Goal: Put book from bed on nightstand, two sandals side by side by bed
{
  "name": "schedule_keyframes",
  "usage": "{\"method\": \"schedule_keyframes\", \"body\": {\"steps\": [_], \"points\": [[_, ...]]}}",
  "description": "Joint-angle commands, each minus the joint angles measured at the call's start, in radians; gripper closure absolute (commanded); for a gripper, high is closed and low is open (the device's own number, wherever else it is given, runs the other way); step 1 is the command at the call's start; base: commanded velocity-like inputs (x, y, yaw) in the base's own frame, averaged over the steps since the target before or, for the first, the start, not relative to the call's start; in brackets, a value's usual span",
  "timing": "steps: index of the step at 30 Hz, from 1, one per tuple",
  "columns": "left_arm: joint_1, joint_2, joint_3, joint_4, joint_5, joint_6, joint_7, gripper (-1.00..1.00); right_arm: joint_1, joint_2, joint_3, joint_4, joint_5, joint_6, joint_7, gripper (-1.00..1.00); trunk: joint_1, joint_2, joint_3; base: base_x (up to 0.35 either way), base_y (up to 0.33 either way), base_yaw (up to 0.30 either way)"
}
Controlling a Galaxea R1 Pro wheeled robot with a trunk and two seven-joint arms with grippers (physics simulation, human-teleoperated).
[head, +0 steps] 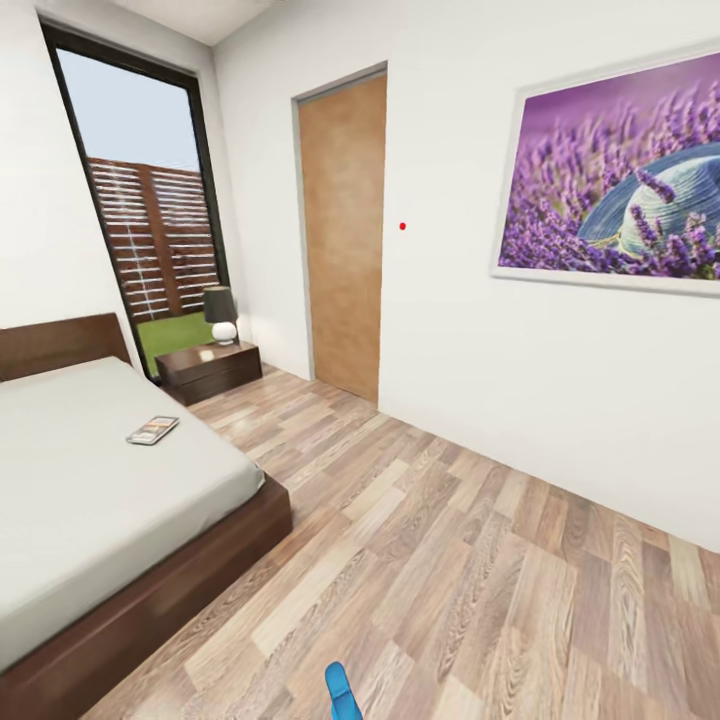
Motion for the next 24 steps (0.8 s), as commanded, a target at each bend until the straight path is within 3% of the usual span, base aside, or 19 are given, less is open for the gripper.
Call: {"method": "schedule_keyframes", "body": {"steps": [1, 16, 24], "points": [[0.0, 0.0, 0.0, -0.001, 0.0, -0.002, 0.0, -1.0, 0.0, 0.0, 0.0, 0.0, 0.0, 0.0, 0.0, -1.0, 0.0, 0.0, -0.001, 0.0, 0.0, 0.285], [0.0, 0.0, 0.0, -0.001, 0.0, -0.002, 0.0, -1.0, 0.0, 0.0, 0.0, 0.0, 0.0, -0.001, 0.0, -1.0, 0.0, 0.0, -0.001, 0.0, 0.0, 0.281], [0.0, 0.0, 0.0, -0.001, 0.0, -0.002, 0.0, -1.0, 0.0, 0.0, 0.0, 0.0, 0.0, -0.001, 0.0, -1.0, 0.0, 0.0, -0.001, 0.015, 0.0, 0.077]]}}
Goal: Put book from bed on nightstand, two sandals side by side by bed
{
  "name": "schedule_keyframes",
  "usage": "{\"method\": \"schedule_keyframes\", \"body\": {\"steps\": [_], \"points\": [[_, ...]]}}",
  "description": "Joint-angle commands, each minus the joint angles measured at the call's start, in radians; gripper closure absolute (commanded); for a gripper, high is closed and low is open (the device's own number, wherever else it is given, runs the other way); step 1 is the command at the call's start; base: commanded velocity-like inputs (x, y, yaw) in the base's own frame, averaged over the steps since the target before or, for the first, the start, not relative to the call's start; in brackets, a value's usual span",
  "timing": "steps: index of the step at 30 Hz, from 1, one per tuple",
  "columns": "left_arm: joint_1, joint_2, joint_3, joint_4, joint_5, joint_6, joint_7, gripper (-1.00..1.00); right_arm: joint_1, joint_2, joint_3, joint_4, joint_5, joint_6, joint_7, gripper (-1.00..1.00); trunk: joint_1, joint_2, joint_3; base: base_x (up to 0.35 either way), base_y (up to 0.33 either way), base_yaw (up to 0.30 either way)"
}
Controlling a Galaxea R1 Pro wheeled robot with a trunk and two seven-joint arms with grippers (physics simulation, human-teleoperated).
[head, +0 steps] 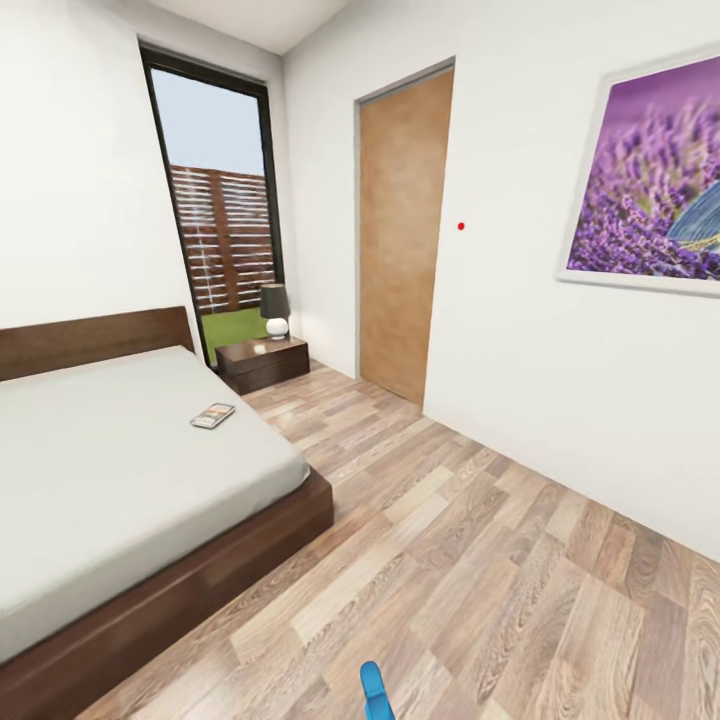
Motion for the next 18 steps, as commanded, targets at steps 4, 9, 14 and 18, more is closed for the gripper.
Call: {"method": "schedule_keyframes", "body": {"steps": [4, 9, 14, 18], "points": [[0.0, 0.0, 0.0, -0.001, 0.0, -0.002, 0.0, -1.0, 0.0, 0.0, 0.0, 0.0, 0.0, 0.0, 0.0, -1.0, 0.0, 0.0, -0.001, 0.158, 0.0, 0.009], [0.0, 0.0, 0.0, -0.001, 0.0, -0.002, 0.0, -1.0, 0.0, 0.0, 0.0, 0.0, 0.0, 0.0, 0.0, -1.0, 0.0, 0.0, -0.001, 0.17, 0.0, 0.002], [0.0, 0.0, 0.0, -0.001, 0.0, -0.002, 0.0, -1.0, 0.0, 0.0, 0.0, 0.0, 0.0, 0.0, 0.0, -1.0, 0.0, 0.0, -0.001, 0.04, 0.0, 0.062], [0.0, 0.0, 0.0, -0.001, 0.0, -0.002, 0.0, -1.0, 0.0, 0.0, 0.0, 0.0, 0.0, 0.0, 0.0, -1.0, 0.0, 0.0, -0.001, 0.008, 0.0, 0.218]]}}
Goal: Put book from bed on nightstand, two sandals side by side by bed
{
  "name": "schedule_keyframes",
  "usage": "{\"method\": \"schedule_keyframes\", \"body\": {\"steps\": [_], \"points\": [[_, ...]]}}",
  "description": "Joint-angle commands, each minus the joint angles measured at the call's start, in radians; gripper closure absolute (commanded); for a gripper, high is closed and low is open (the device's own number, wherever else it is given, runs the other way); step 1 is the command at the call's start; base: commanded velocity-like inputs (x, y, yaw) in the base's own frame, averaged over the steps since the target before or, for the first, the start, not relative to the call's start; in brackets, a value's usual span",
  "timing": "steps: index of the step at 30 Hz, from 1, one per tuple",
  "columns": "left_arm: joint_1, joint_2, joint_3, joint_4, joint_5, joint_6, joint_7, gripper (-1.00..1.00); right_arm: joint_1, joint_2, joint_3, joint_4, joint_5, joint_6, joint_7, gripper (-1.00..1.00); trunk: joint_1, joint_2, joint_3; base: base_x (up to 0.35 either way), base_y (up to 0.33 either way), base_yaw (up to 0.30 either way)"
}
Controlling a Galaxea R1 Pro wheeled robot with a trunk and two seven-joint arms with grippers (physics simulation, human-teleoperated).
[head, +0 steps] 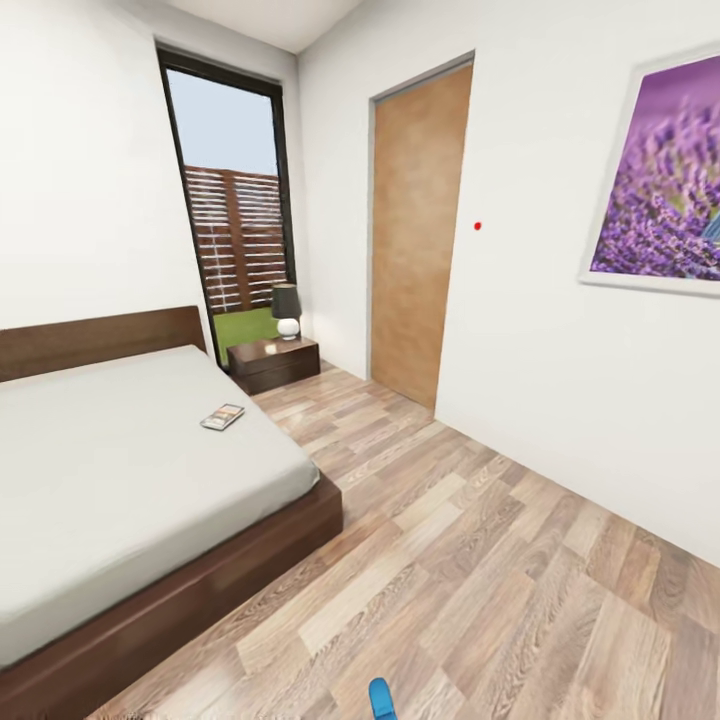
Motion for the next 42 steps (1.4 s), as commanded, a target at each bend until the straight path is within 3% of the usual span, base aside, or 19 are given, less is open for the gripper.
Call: {"method": "schedule_keyframes", "body": {"steps": [1, 9, 21, 42], "points": [[0.0, 0.0, 0.0, -0.001, 0.0, -0.002, 0.0, -1.0, 0.0, 0.0, 0.0, 0.0, 0.0, 0.0, 0.0, -1.0, 0.0, 0.0, -0.001, 0.002, 0.0, 0.265], [0.0, 0.0, 0.0, -0.001, 0.0, -0.002, 0.0, -1.0, 0.0, 0.0, 0.0, 0.0, 0.0, 0.0, 0.0, -1.0, 0.0, 0.0, -0.001, 0.012, -0.005, 0.154], [0.0, 0.0, 0.0, -0.001, 0.0, -0.002, 0.0, -1.0, 0.0, -0.001, -0.001, 0.0, 0.0, 0.0, 0.0, -1.0, 0.0, 0.0, -0.001, 0.148, -0.118, 0.01], [0.0, 0.0, 0.0, -0.001, 0.0, -0.002, 0.0, -1.0, 0.0, -0.001, -0.002, 0.0, 0.0, 0.0, 0.0, -1.0, 0.0, 0.0, -0.001, 0.009, -0.008, 0.0]]}}
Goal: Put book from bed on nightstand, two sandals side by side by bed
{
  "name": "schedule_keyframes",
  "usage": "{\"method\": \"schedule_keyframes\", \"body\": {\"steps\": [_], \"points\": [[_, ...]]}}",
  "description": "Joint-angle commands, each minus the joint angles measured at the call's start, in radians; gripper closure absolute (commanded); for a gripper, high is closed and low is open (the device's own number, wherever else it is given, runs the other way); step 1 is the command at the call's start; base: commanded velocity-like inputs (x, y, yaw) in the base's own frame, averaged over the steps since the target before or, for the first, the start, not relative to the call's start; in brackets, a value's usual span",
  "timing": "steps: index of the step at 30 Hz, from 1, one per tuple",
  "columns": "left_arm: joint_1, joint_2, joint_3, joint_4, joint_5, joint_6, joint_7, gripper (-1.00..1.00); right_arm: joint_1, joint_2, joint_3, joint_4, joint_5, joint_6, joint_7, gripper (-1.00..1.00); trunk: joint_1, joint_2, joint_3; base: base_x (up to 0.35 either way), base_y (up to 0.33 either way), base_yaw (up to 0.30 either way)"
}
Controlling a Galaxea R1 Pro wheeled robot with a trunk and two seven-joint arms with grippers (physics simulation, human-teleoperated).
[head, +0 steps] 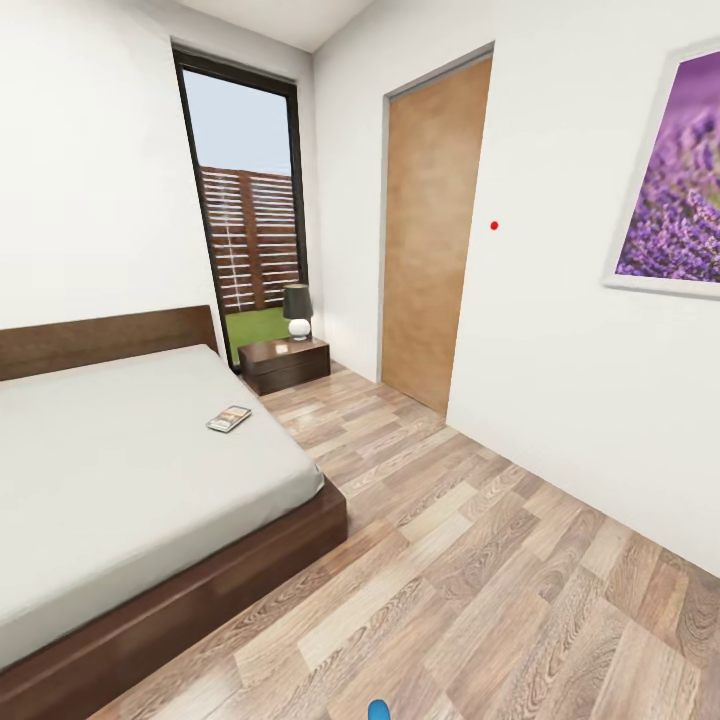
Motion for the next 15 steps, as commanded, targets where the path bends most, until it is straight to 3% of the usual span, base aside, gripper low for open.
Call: {"method": "schedule_keyframes", "body": {"steps": [1, 12, 15], "points": [[0.0, 0.0, 0.0, -0.001, 0.0, -0.002, 0.0, -1.0, 0.0, 0.0, 0.0, 0.0, 0.0, 0.0, 0.0, -1.0, 0.0, 0.0, -0.001, 0.0, 0.0, 0.0], [0.0, 0.0, 0.0, -0.001, 0.0, -0.002, 0.0, -1.0, 0.0, 0.001, 0.0, 0.0, 0.0, 0.0, 0.0, -1.0, 0.0, 0.0, -0.001, 0.071, -0.117, 0.002], [0.0, 0.0, 0.0, -0.001, 0.0, -0.002, 0.0, -1.0, 0.0, 0.0, 0.001, 0.0, 0.0, 0.0, 0.0, -1.0, 0.0, 0.0, -0.001, 0.01, -0.017, 0.167]]}}
